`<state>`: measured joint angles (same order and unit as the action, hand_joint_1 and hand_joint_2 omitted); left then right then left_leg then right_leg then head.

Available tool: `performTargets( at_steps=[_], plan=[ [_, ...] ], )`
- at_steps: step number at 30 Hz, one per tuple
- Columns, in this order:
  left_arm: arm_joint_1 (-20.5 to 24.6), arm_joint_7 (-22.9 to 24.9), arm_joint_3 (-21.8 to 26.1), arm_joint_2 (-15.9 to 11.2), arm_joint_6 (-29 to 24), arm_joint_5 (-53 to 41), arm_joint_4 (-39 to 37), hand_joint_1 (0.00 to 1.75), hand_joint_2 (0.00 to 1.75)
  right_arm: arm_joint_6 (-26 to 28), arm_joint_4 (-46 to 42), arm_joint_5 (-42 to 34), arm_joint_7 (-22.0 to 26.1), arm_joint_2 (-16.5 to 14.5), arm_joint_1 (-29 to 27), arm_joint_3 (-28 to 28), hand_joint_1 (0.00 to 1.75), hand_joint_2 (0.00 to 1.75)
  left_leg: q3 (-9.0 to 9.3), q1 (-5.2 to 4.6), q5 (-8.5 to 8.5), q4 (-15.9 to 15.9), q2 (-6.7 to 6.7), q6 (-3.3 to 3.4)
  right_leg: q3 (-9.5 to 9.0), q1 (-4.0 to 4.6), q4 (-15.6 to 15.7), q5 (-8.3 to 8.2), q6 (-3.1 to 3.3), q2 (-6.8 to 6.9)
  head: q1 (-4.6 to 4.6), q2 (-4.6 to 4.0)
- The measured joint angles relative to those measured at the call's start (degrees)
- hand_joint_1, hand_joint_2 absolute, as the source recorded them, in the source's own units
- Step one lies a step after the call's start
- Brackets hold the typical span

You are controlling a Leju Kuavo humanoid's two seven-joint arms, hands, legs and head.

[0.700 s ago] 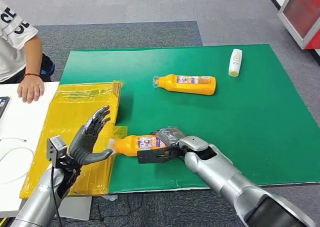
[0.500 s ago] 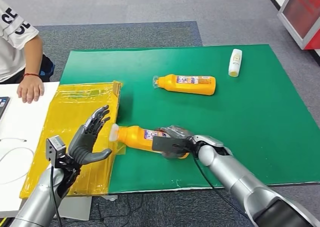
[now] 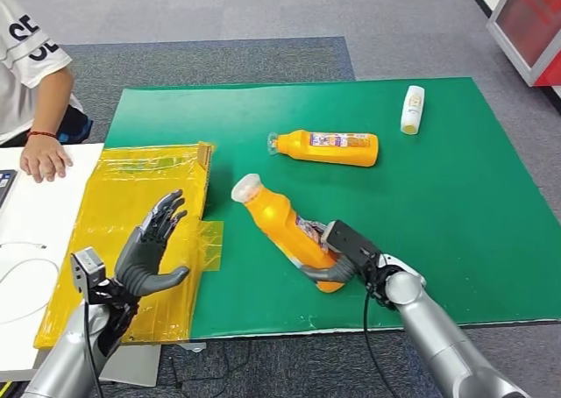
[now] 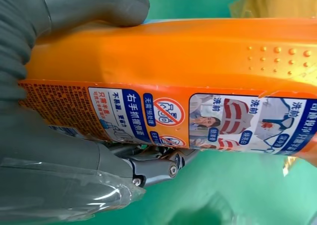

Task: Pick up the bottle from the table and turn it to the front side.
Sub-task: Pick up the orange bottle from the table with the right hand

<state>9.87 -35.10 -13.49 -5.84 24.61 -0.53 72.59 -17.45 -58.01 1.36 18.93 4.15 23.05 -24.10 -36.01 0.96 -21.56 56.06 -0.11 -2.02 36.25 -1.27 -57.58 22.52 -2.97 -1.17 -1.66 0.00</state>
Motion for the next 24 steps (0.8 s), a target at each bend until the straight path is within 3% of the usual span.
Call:
performTargets(
  at_steps=[7, 16, 24],
  plan=[
    [-0.9, 0.3, 2.7, 0.0, 5.3, 3.6, -1.3, 0.0, 1.75, 0.0, -4.8, -1.3, 0.5, -0.1, -3.0, 3.1, 1.75, 1.75, -0.04, 0.0, 0.0, 0.0, 0.0, 0.0, 0.04, 0.0, 0.0, 0.0, 0.0, 0.0, -0.01, 0.0],
    [5.1, 0.3, 3.0, 0.2, 19.2, 12.0, -10.1, 0.0, 1.75, -1.3, -11.2, 0.1, 3.5, -2.1, -3.3, 1.7, 1.75, 1.75, -0.03, 0.0, 0.04, 0.0, 0.0, -0.01, 0.05, 0.01, 0.0, -0.02, 0.01, 0.0, -0.01, -0.01],
    [9.0, 2.4, 2.6, 0.0, 22.5, 14.6, -14.0, 0.0, 1.75, 1.1, -16.0, 5.1, 4.1, -3.7, -3.2, -2.7, 1.75, 1.75, -0.04, 0.0, 0.03, 0.0, -0.01, -0.01, 0.06, 0.0, 0.0, -0.01, 0.0, 0.0, 0.0, 0.0]
  ],
)
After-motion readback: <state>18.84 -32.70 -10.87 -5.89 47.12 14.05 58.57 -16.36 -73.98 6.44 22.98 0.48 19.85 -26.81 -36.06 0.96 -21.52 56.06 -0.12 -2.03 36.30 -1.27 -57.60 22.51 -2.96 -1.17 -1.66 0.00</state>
